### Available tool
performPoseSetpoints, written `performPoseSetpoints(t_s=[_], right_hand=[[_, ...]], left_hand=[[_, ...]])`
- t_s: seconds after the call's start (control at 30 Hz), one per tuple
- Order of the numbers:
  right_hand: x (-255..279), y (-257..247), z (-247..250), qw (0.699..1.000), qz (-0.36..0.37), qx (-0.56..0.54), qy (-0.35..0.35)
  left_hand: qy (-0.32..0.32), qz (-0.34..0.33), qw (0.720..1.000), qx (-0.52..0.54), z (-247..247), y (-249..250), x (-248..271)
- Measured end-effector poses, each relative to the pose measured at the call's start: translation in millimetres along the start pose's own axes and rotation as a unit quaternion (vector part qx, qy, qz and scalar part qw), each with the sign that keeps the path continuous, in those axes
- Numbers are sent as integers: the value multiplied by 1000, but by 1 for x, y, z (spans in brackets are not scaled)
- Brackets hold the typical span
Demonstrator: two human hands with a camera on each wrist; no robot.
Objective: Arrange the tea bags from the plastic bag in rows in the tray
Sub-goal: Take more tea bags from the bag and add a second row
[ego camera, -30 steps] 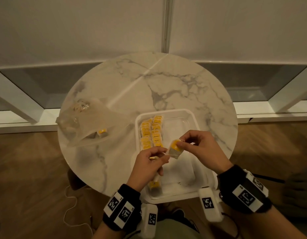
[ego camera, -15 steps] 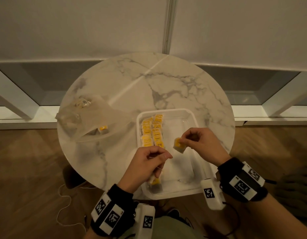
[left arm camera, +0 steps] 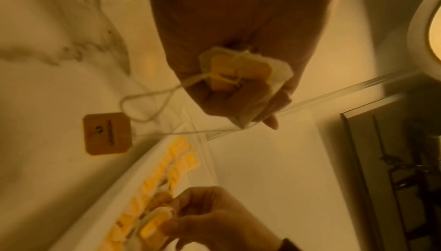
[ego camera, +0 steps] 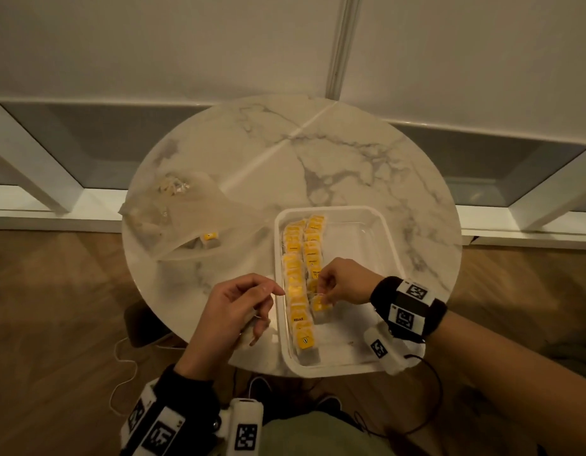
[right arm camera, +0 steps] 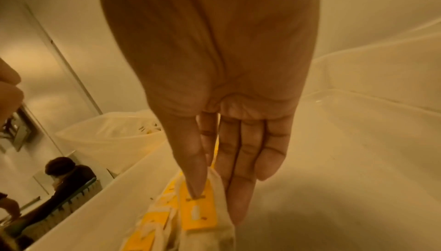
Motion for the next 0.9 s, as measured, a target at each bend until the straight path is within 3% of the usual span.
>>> performPoseSetpoints(t_s=[0.27,0.77,0.9], right_hand=[[-13,4,12,998,-34,26,51],[-13,-6,16,979,-81,149,110],[-1,11,22,987,-101,34,118]], left_hand=[[20,63,992,-105,7,-48,-18],[8,104,984,-146,8,-77,-25],[13,90,984,-151,11,-75,-24]])
Point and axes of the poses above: each hand's wrist, its own x-axis away from the middle knuckle, its own z-axis out of the back of the hand, y = z × x, the point moved 6 cm from there along -x, towards the middle knuckle, and after that the axes turned 13 degrees about -y, right-handed, at the moved point
